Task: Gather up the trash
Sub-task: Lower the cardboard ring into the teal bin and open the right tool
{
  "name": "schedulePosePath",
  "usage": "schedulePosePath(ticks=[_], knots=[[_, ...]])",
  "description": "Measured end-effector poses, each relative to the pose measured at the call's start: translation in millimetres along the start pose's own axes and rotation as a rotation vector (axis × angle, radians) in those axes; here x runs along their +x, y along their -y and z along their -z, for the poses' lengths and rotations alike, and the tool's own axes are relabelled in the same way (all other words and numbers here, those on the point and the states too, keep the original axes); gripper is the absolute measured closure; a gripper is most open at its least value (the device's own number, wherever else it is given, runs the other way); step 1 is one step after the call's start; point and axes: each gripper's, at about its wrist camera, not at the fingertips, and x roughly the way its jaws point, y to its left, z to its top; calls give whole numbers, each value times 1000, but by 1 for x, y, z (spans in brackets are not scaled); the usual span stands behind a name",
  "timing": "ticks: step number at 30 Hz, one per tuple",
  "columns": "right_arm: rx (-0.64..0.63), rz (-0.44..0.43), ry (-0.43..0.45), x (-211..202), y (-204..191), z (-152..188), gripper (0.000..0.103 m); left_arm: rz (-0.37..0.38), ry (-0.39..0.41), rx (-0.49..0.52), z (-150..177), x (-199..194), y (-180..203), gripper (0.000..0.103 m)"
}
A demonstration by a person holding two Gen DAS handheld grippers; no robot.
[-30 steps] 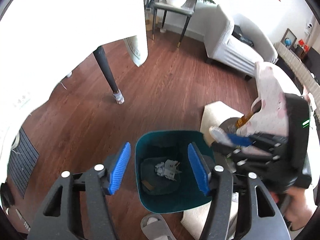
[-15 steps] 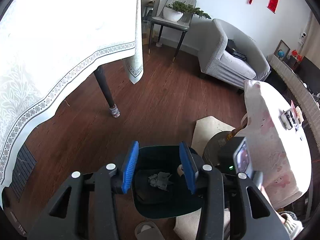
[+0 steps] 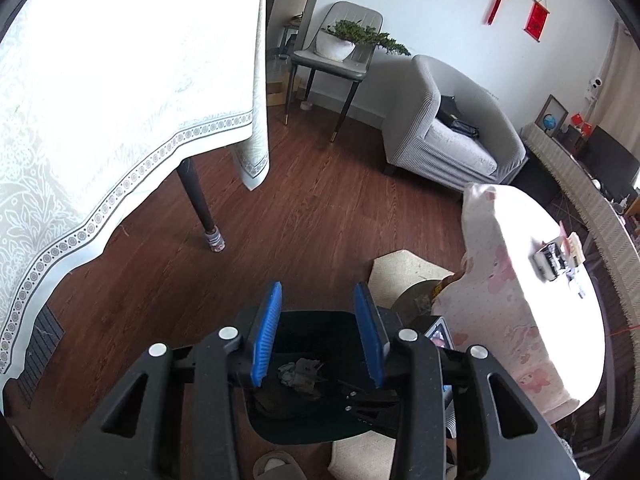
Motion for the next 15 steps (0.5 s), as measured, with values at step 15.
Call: schedulePosePath(ticks=[15], knots=[[-75,-29,267,-142,-3,10,56,66,76,57,-17,-17,63,63]])
